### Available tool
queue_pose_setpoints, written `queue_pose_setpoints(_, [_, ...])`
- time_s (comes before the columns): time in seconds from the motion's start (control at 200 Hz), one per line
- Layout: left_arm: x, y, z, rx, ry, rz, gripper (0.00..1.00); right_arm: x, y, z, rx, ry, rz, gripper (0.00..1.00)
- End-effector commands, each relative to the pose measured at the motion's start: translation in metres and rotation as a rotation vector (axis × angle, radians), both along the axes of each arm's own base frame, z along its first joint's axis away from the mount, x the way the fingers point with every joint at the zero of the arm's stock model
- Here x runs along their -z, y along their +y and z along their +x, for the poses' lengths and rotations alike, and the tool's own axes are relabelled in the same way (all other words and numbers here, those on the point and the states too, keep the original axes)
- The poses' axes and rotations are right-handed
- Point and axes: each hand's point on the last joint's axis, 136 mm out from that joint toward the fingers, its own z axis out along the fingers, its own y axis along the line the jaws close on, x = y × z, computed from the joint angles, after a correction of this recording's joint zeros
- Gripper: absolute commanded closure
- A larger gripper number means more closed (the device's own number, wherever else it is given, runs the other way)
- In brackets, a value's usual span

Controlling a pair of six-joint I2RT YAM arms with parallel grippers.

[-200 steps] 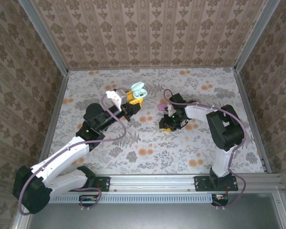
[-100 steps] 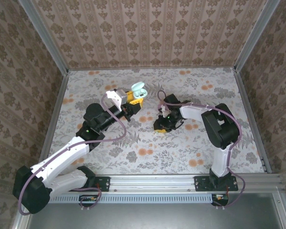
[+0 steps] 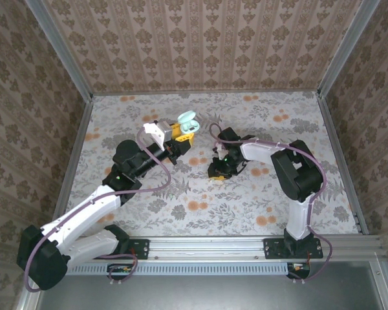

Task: Insert the wireless bluetooth earbuds into the charging case

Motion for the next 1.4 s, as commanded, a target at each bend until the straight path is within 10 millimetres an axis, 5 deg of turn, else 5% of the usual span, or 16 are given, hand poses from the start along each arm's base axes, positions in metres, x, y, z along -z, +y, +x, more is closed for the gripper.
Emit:
queue_pose_setpoints(0.0, [-0.022,0.0,-0.005,0.014,-0.041,-0.033,0.66,0.019,-0.005,-0.009,-0.007,0.034,-0.125,0.69])
queue_pose_setpoints(0.255, [-0.02,0.0,-0.004,0.01,-0.035,-0.028,0.66,0.026,0.0,-0.008,0.018,0.02,-0.234,0.79])
queue_pose_setpoints(0.675, [-0.021,0.003,-0.004,-0.006,-0.04,-0.028,0.66,-0.023,-0.032,0.012,0.091,-0.126,-0.401,0.82])
queue_pose_setpoints(0.88, [-0.023,0.006,-0.004,-0.015,-0.048,-0.019,0.66,-0.022,-0.05,0.008,0.087,-0.111,-0.51,0.82])
queue_pose_setpoints(1.125, [-0.023,0.01,0.001,-0.042,-0.048,-0.014,0.66,-0.009,-0.05,0.004,0.121,-0.054,-0.512,0.83])
queue_pose_setpoints(1.395, [-0.024,0.011,0.002,-0.044,-0.048,-0.014,0.66,-0.017,-0.059,0.007,0.106,-0.065,-0.562,0.83])
